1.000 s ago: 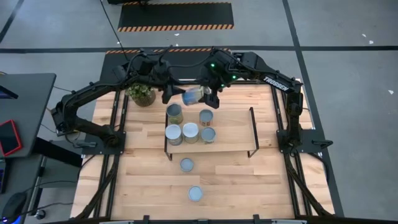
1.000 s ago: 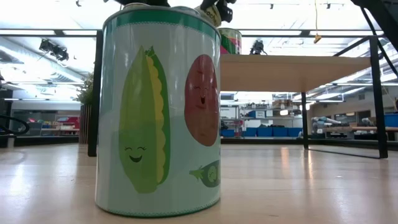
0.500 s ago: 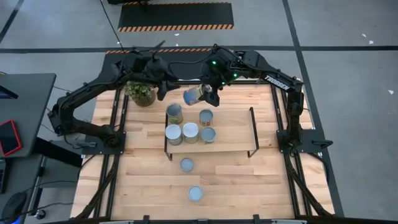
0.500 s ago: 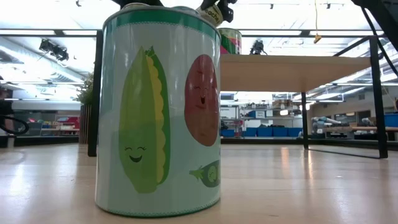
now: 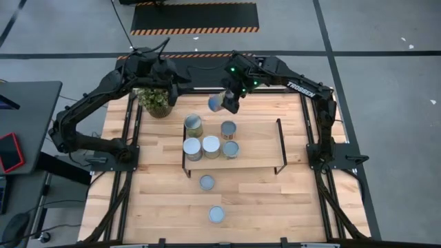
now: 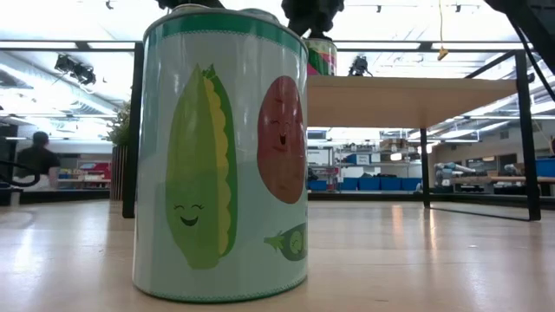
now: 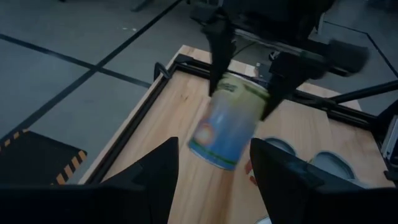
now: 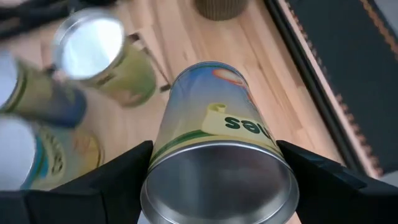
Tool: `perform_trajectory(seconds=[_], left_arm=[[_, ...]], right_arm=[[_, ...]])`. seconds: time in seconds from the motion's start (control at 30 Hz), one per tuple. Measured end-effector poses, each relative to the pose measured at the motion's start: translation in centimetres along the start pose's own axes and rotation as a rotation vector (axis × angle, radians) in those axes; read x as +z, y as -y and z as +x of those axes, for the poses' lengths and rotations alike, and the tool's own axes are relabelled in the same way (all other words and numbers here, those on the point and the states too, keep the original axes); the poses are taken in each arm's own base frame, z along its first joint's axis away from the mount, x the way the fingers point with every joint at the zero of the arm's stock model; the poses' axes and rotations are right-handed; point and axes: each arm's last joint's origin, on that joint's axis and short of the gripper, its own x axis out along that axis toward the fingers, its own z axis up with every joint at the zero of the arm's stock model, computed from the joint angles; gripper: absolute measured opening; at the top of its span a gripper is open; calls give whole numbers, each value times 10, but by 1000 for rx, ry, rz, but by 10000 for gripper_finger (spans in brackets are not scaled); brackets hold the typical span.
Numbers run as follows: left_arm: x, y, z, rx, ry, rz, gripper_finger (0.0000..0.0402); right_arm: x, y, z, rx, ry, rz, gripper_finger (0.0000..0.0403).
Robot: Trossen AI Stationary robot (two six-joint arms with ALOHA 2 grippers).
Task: Pick and place cans onto a shelf
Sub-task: Put the canned peaches on the shelf
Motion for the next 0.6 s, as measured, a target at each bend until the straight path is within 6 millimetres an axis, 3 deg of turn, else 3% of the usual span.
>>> perform_trajectory(seconds=[0.1,0.43,0.6], left_arm=[[0,0,0,-2,-1,-1,204],[0,0,0,-2,0,-25,204],[0,1,0,-2,0,-44,204]], right_arm=[[-2,1,1,5,-18,56,331],[-4,-29,4,50,-30,81,329],[-4,-33,8,59,-41,78,329]])
